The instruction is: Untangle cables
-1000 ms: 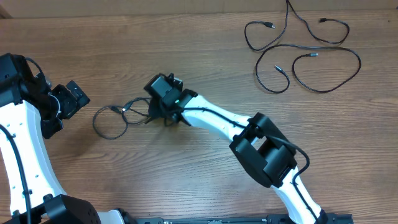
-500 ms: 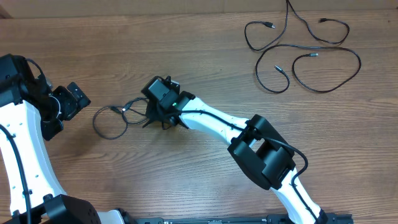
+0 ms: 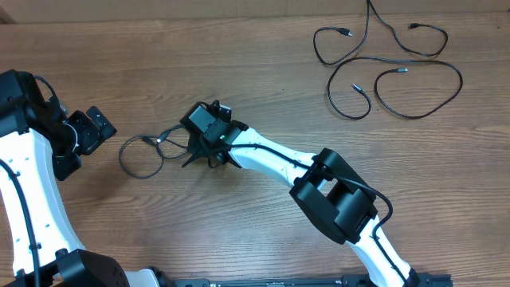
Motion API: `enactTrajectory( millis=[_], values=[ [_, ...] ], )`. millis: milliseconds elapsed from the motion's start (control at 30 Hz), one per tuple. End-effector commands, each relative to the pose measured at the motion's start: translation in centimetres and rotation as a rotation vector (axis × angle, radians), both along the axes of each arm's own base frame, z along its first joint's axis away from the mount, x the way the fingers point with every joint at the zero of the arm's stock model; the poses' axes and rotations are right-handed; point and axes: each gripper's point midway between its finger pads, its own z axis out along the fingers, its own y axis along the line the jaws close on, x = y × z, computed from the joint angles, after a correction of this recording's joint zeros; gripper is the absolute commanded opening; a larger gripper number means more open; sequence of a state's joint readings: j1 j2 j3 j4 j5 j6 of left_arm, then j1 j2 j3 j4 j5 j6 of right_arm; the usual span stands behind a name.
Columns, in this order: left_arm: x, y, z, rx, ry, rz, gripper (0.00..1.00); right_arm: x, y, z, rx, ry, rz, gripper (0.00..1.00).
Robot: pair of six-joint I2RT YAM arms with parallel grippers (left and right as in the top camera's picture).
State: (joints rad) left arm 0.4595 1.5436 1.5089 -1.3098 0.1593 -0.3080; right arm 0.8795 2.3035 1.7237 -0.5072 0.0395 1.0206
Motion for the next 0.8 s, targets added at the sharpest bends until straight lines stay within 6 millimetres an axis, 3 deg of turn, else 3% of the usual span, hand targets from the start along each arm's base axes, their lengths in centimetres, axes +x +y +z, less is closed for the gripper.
enactTrajectory(
  millis=[0,333,467,533,667,767],
  values=[
    [0.2,0.2,0.2,0.009,-0.001,0.009,0.99,0.7,-0.5,-0.9,-0.019,-0.019,-0.027,0.34],
    [0.1,0.2,0.2,0.008,-0.001,0.009,1.0,0.5,-0.8,-3.2,-0.045,0.003,-0.026,0.26],
    [0.1,0.2,0.2,0.007,0.003,0.009,0.99,0.6,-0.8,-3.2,-0.045,0.002,-0.027,0.13],
    [0.1,0.2,0.2,0.007,0.002,0.009,1.0,0.8,-1.0,-3.1,-0.045,0.002,-0.031,0.04],
    [0.1,0.2,0.2,0.007,0.002,0.009,1.0,1.7,-2.2,-2.0,-0.055,-0.005,-0.044,0.04],
    [0.1,0.1,0.2,0.002,0.0,0.007,1.0,3.1,-3.2,0.4,-0.053,-0.054,-0.016,0.04]
  ],
)
